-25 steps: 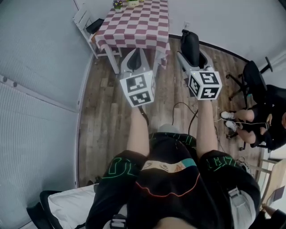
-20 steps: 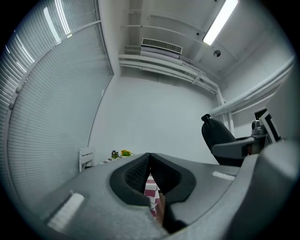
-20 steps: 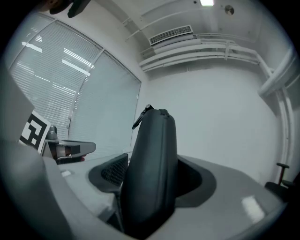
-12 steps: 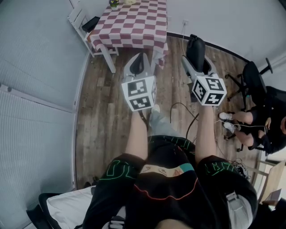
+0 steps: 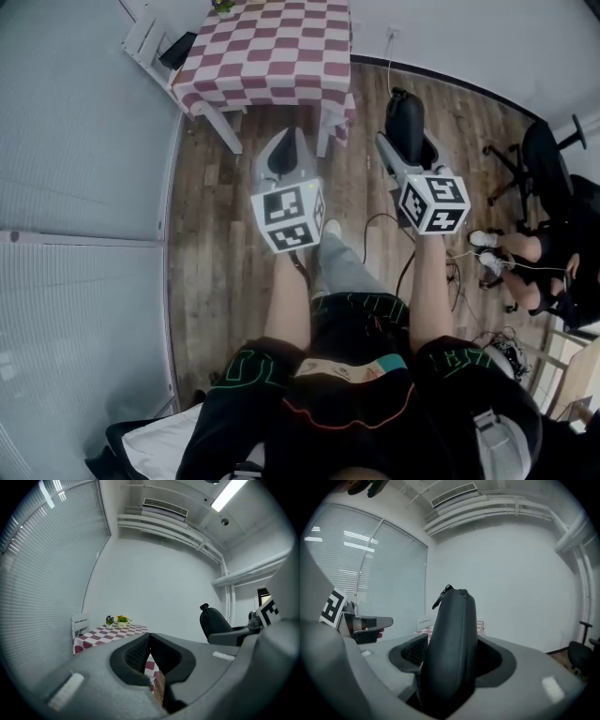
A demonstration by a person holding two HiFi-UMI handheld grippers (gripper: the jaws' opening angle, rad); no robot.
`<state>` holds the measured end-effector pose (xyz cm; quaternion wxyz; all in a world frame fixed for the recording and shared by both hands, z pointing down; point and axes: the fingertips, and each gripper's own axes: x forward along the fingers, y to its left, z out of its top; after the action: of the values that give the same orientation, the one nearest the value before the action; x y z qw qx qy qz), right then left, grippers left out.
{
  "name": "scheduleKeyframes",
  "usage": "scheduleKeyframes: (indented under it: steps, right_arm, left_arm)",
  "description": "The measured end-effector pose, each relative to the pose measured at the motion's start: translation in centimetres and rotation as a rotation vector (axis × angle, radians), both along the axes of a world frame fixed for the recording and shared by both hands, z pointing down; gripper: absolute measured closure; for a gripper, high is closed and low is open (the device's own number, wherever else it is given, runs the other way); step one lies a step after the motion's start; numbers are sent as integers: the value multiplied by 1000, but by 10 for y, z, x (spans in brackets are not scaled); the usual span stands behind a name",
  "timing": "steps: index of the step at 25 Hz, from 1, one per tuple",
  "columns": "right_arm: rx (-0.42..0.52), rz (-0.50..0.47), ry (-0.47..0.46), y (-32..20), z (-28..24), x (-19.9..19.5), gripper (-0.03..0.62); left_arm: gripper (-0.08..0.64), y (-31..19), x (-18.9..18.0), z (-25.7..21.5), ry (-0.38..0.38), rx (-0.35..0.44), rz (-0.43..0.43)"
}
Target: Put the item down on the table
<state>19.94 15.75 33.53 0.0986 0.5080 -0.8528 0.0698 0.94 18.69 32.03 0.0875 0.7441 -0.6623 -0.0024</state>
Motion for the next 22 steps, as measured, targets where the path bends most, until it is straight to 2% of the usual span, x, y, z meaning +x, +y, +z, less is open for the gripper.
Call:
scheduleKeyframes:
  steps: [6, 11, 17, 22]
  right_arm:
    - [-57, 7, 1, -52, 24, 2, 284]
    - [-78, 15, -25, -96, 32, 6, 284]
    - [-81, 4, -41, -150, 33, 6, 284]
    - [-27, -24, -57, -194, 8, 1, 284]
  left_arm:
    - [552, -56, 13, 26, 3, -66, 28]
    - [552, -103, 21, 33, -15, -87, 42]
    - [552, -152, 24, 29, -37, -84, 40]
    - [552, -185, 16, 9, -44, -36, 4]
